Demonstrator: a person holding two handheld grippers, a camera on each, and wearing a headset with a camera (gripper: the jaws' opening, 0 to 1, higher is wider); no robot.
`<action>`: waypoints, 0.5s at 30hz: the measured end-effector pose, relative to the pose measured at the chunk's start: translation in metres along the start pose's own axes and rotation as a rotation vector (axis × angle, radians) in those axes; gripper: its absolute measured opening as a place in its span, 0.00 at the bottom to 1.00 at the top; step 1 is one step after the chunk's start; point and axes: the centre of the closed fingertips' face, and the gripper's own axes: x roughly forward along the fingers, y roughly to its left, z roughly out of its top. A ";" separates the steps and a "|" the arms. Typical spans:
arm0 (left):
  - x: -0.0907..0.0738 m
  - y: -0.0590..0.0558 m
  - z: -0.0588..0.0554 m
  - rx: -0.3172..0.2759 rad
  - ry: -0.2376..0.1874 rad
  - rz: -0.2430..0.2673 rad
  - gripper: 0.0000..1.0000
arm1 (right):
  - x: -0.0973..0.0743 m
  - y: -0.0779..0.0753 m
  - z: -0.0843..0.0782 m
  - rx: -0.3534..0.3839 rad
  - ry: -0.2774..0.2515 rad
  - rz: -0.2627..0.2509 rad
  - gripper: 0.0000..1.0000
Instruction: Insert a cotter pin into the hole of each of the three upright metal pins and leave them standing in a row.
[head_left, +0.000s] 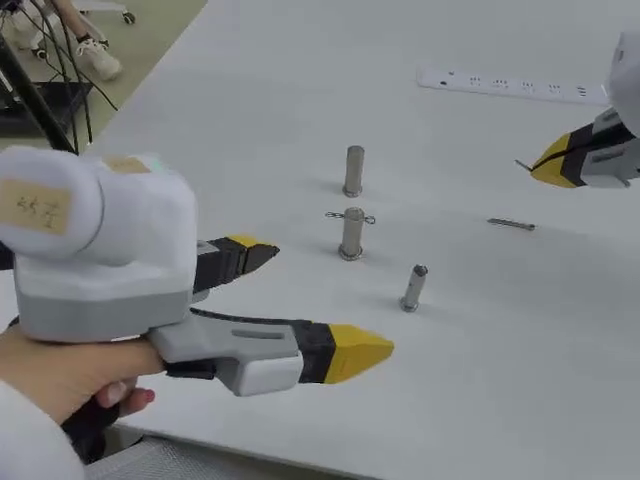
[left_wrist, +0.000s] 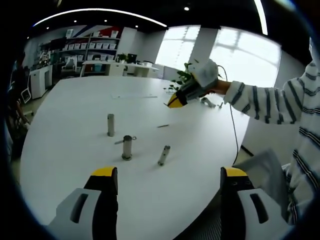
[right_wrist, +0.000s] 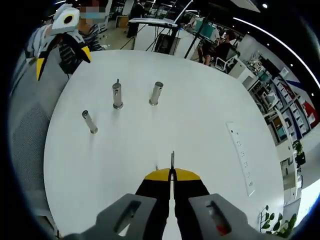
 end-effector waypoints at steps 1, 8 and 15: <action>0.001 0.001 0.001 0.012 0.003 0.006 0.82 | -0.004 0.000 0.002 -0.005 -0.010 -0.022 0.00; 0.009 0.007 0.013 0.005 -0.033 0.013 0.81 | -0.035 0.021 0.023 -0.016 -0.123 -0.124 0.00; 0.020 0.008 0.028 0.030 -0.027 -0.009 0.79 | -0.059 0.048 0.030 -0.008 -0.186 -0.228 0.00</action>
